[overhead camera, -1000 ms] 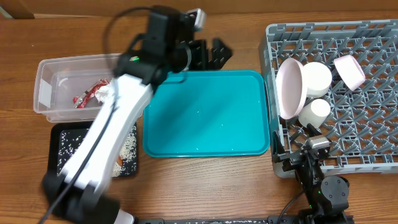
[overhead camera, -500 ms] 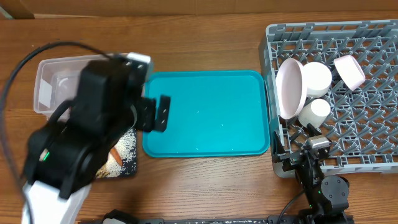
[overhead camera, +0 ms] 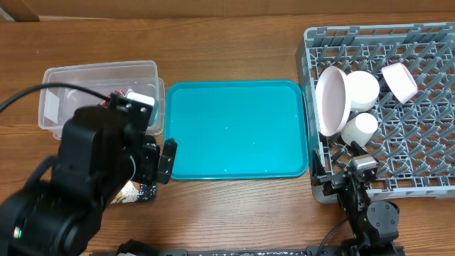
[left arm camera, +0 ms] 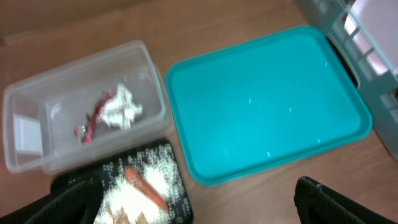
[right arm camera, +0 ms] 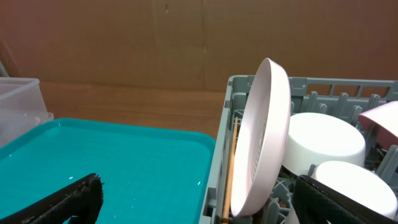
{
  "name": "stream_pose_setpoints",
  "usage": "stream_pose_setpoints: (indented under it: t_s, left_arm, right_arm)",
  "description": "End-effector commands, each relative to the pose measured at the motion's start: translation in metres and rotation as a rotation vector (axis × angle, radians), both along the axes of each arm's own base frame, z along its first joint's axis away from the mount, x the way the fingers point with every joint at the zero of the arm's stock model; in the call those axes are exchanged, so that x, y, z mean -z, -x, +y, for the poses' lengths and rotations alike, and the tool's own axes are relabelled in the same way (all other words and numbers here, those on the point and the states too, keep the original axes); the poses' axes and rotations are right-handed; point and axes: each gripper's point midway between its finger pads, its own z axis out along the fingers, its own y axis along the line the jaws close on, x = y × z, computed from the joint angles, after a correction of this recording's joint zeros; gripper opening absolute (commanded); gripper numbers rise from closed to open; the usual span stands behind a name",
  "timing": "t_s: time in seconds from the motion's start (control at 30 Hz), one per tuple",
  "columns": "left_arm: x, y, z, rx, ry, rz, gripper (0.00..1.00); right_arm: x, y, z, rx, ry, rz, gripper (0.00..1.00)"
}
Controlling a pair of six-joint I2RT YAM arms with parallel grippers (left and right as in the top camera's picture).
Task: Sort waste into correct bins and load items into the dishwasher
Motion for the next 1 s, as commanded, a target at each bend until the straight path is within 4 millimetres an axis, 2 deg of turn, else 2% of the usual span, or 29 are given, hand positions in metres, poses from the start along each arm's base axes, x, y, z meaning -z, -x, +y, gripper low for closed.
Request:
stream_pose_setpoints:
  t_s: [0.0,0.17,0.37,0.53,0.73,0.8,0.97]
  left_arm:
    - [-0.004,0.004,0.015,0.023,-0.051,-0.136,1.00]
    - [0.008,-0.001,0.022,-0.011,0.011,-0.275,1.00]
    - [0.045,-0.004,0.012,0.123,-0.007,-0.461,1.00]
    - [0.079,0.006,0.008,0.199,-0.024,-0.576,1.00]
    - [0.116,0.017,0.016,0.166,-0.030,-0.633,1.00]
    - [0.138,0.019,0.018,0.156,-0.033,-0.636,1.00]
    - [0.167,0.010,0.019,0.152,-0.034,-0.619,1.00]
  right_arm:
    - [-0.001,0.000,-0.001,0.002,0.002,-0.010,1.00]
    - [-0.001,0.000,-0.001,0.002,0.002,-0.010,1.00]
    - [-0.001,0.000,-0.001,0.002,0.002,-0.010,1.00]
    - [-0.001,0.000,-0.001,0.002,0.002,-0.010,1.00]
    - [-0.001,0.000,-0.001,0.002,0.002,-0.010,1.00]
    - [-0.001,0.000,-0.001,0.002,0.002,-0.010,1.00]
    - [-0.001,0.000,-0.001,0.002,0.002,-0.010,1.00]
